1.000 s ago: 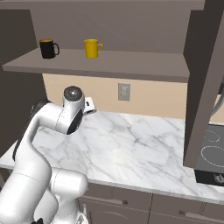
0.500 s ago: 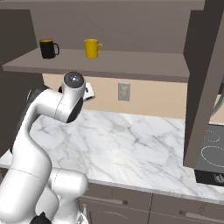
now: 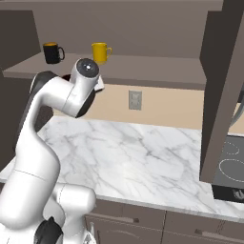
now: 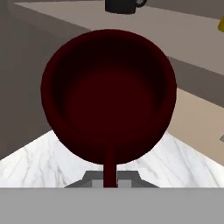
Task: Pick the mug on the counter and place it in the cabinet with the handle facing the right, like the mugs already inside.
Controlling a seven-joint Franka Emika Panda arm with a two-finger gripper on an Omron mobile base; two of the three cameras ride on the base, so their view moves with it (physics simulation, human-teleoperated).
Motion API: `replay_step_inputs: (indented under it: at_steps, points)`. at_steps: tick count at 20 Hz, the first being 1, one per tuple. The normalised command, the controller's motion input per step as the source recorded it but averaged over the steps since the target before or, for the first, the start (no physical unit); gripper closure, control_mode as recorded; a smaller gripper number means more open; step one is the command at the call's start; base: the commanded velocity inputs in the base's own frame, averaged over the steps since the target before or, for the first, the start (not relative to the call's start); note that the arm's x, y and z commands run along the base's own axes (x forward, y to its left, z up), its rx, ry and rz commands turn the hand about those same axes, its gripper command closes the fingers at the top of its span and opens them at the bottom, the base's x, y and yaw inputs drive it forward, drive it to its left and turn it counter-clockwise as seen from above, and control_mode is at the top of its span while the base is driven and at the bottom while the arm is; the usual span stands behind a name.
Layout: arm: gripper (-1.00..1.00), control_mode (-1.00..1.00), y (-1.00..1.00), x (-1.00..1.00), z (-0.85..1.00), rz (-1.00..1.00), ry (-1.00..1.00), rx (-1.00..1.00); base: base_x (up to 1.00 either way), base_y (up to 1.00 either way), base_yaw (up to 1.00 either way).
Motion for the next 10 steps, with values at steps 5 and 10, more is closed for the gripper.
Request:
replay_step_inputs:
  at_steps: [5,10]
  points:
    - [1.00,-1.00,0.00,0.00,0.38,0.03,0.00,0.04,0.00,0.00,0.00]
    - [1.00,-1.00,0.00,0.01,0.21,0.00,0.00,0.01,0.00,0.00,0.00]
